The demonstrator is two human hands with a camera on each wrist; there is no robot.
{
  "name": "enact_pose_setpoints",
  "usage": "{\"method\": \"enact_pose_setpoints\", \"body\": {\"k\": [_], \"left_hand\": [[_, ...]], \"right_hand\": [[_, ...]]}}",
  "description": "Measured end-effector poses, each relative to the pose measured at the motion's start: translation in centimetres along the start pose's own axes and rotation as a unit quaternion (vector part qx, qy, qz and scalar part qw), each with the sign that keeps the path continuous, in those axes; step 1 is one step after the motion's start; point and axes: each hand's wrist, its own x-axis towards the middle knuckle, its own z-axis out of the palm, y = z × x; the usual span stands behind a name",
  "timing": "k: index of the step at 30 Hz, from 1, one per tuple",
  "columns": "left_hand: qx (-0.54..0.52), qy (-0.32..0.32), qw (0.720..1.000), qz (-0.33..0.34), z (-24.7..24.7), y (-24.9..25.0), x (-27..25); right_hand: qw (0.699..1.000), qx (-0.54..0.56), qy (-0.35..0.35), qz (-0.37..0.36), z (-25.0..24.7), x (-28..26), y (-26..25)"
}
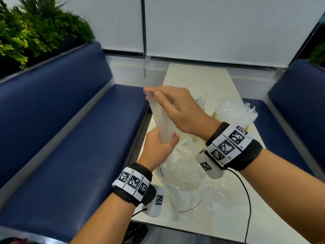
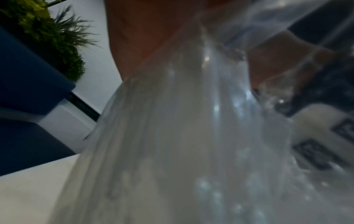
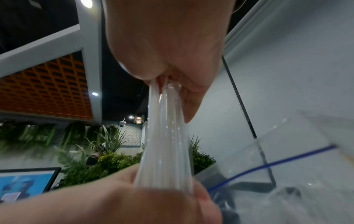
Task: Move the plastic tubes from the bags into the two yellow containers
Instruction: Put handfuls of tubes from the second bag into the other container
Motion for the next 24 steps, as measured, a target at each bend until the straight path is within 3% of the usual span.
{"method": "enact_pose_setpoints", "body": {"k": [4, 7, 11, 18, 24], "left_hand": [[-0.005, 0.008, 1.0, -0.008, 0.0, -0.1, -0.4], [-0.002, 0.007, 1.0, -0.004, -0.5, 0.1, -0.1], [0.015, 0.013, 1.0, 0.017, -0.7, 0.3, 0.1], [0.023, 0.015, 0.999, -0.042, -2.2, -0.9, -0.3], [0.032, 0.016, 0.998, -0.042, -3.8, -2.5, -1.0]], "right_hand": [[0.994, 0.085, -0.006, 0.064, 0.0, -0.2, 0.0], [0.97, 0.165, 0.016, 0.176, 0.7, -0.9, 0.4], [0.941, 0.229, -0.059, 0.243, 2.5, -2.2, 0.9], [0.942, 0.283, -0.001, 0.183, 1.2, 0.5, -0.6], [0.895, 0.4, 0.164, 0.109, -5.3, 5.2, -0.1]]}}
